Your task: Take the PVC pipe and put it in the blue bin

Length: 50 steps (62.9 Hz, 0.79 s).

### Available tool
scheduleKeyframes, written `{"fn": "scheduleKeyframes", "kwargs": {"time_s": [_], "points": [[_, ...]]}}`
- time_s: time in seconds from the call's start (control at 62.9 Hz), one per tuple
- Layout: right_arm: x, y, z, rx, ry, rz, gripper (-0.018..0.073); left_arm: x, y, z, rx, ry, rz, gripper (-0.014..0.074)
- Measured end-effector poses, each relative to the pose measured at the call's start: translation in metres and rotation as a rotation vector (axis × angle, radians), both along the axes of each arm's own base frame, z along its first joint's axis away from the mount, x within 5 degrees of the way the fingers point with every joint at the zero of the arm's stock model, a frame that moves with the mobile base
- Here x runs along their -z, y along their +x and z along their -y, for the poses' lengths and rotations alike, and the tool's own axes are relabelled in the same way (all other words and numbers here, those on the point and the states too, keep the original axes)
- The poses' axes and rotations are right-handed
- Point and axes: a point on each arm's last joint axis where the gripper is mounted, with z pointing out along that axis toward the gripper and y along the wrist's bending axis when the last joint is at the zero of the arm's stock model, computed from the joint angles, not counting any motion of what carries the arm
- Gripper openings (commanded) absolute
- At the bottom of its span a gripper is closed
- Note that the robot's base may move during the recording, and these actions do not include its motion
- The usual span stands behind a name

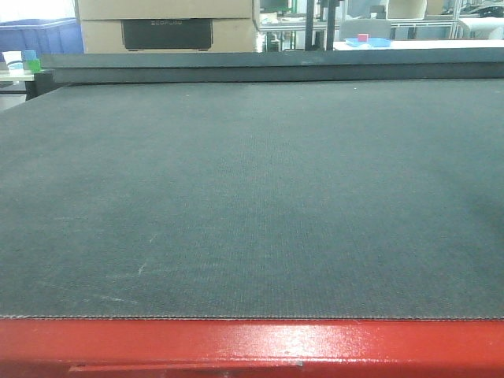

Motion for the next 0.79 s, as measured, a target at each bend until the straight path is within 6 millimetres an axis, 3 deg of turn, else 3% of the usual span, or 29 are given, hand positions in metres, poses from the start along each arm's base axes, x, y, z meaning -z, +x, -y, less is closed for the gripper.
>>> {"fn": "scheduleKeyframes", "kwargs": {"time_s": [0.397,0.604,0.795], "points": [[0.003,-0.012,0.001,-0.003,-0.023,-0.022,-0.0169,0.0,-0.034,-0.01,-0.065,0.01,-0.003,-0.0111],[0.005,-0.027,0.003,0.004,-0.032,0.018,-0.0169,-0.001,-0.039,-0.01,-0.065,0.004,0.001,-0.0111],[0.02,-0.037,0.003,0.007,-0.038,0.021,-0.0169,0.003,-0.039,-0.009,-0.06,-0.002,-0.044,-0.0111]]}}
